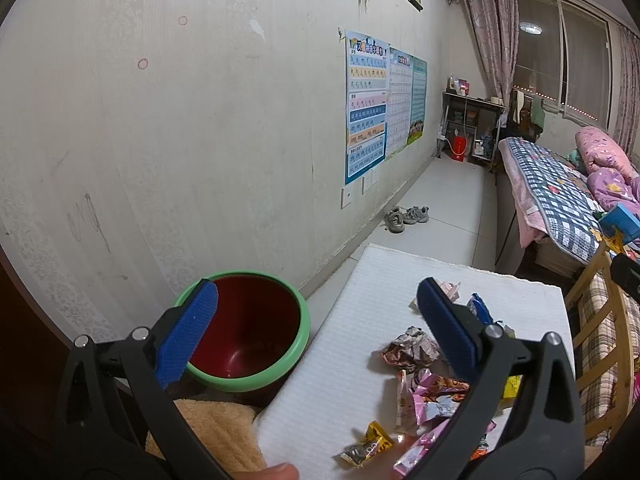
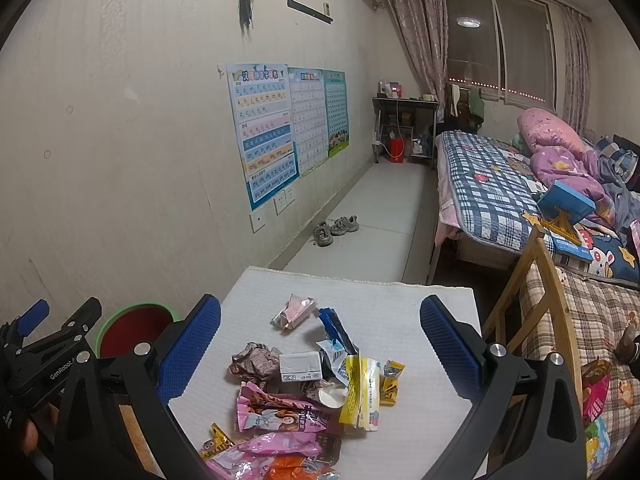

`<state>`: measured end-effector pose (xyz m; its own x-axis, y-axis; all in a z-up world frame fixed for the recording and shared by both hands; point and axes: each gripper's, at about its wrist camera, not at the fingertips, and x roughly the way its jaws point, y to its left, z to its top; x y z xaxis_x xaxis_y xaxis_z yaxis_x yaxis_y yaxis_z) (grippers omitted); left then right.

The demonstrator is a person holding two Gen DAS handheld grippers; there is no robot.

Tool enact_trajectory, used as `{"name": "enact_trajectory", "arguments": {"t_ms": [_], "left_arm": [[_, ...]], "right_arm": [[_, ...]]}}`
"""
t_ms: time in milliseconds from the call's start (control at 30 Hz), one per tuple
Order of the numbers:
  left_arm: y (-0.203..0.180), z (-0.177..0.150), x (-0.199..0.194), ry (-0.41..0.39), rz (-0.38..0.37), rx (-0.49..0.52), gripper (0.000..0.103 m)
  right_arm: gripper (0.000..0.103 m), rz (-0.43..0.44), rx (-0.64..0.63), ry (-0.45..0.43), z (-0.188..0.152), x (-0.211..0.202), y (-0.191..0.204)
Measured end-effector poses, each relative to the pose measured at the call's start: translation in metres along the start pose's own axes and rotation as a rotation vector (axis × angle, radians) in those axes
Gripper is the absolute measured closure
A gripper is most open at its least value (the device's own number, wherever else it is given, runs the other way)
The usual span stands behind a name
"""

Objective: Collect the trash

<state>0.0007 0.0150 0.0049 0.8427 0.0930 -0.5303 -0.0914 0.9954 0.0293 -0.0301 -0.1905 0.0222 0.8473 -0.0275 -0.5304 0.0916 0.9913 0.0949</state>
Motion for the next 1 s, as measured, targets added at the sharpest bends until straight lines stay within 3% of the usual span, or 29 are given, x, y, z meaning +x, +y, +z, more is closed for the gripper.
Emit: {"name": "enact_trajectory", "arguments": {"t_ms": [1000], "left_arm": [[0.003, 0.0, 0.001, -0.002, 0.004, 0.001, 0.005]], "right_arm": [[0.007, 0.008, 0.028, 0.019, -0.011, 0.004, -0.007]]}}
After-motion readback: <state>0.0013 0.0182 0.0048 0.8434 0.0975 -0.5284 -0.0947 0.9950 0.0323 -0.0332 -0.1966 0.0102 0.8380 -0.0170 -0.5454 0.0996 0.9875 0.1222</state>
